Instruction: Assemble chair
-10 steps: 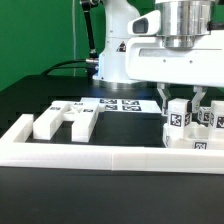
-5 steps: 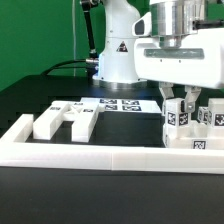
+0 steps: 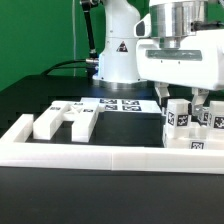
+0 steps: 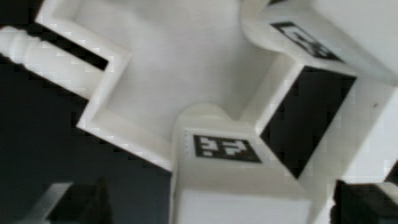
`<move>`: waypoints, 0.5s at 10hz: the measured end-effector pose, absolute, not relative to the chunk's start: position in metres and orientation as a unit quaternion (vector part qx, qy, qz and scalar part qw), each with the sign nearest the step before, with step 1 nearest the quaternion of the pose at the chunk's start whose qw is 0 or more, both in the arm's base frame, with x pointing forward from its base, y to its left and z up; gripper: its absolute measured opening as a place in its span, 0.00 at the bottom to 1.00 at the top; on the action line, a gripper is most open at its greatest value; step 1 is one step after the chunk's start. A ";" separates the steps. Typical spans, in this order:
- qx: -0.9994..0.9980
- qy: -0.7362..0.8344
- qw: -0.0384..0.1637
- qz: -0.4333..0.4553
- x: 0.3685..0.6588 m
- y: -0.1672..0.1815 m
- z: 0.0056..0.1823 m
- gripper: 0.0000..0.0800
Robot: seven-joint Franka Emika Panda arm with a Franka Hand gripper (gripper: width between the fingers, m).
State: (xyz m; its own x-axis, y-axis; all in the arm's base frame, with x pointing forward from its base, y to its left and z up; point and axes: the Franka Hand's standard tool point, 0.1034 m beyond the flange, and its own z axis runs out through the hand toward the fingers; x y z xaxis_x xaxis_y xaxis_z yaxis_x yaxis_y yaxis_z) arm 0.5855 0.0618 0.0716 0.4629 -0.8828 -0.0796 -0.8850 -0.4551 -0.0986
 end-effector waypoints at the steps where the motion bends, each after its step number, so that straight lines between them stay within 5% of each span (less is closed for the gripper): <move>1: -0.876 0.478 0.062 0.008 0.585 0.063 0.072 0.80; 5: -0.953 0.298 0.059 -0.007 0.587 0.057 0.074 0.81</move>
Offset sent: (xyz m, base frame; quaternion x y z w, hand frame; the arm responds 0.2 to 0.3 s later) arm -0.0072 -0.0076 0.0060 -0.0052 0.0037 -0.1438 0.9896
